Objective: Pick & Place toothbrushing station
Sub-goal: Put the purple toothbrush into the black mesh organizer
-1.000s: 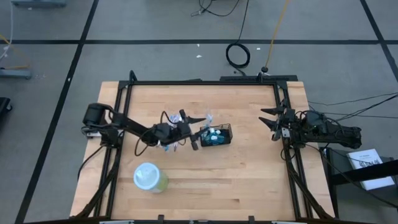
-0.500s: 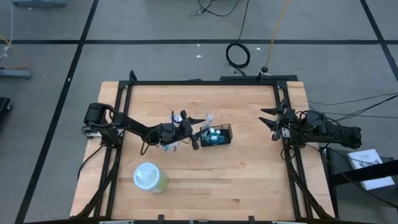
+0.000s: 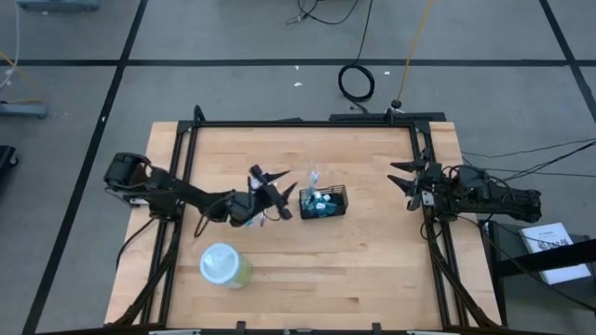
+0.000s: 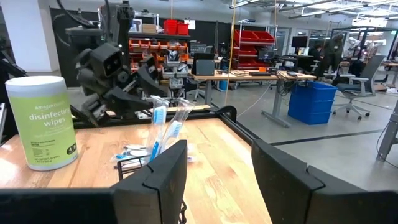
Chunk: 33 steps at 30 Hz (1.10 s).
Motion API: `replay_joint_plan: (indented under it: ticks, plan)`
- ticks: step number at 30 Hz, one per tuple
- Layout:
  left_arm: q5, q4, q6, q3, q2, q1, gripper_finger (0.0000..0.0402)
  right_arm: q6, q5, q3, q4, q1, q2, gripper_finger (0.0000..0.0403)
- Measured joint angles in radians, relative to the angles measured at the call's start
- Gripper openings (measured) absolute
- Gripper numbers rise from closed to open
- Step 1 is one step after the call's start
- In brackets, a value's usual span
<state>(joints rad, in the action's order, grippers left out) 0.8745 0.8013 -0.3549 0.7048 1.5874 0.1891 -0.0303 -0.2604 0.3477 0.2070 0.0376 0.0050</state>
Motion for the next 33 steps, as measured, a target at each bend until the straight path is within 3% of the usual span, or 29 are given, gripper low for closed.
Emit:
replay_joint_plan:
  ticks: [3,6,8,11,14,20,28,33]
  plan:
    - [0.150,-0.178,0.088,0.000,-0.054,0.021,0.0198,0.000,0.000,0.000,0.000,0.000,0.000,0.0171]
    - [0.247,-0.467,0.327,0.000,-0.112,0.014,0.0198,0.000,0.000,0.000,0.000,0.000,0.000,0.0171]
    - [0.196,-0.665,0.538,0.000,-0.149,-0.012,0.0198,0.000,0.000,0.000,0.000,0.000,0.000,0.0171]
    - [0.042,-0.888,0.823,0.000,-0.183,-0.077,0.0198,0.000,0.000,0.000,0.000,0.000,0.000,0.0171]
    - [-0.089,-1.062,1.019,-0.001,-0.179,-0.154,0.0198,0.000,0.000,0.000,0.000,0.000,0.000,0.0171]
    - [-0.328,-1.100,1.154,-0.001,-0.087,-0.279,0.0198,0.000,0.000,0.000,0.000,0.000,0.000,0.0171]
    - [-0.471,-1.080,1.254,0.000,0.025,-0.360,0.0198,0.000,0.000,0.000,0.000,0.000,0.000,0.0171]
    - [-0.495,-1.107,1.239,0.001,0.024,-0.378,0.0198,0.000,0.000,0.000,0.000,0.000,0.000,0.0171]
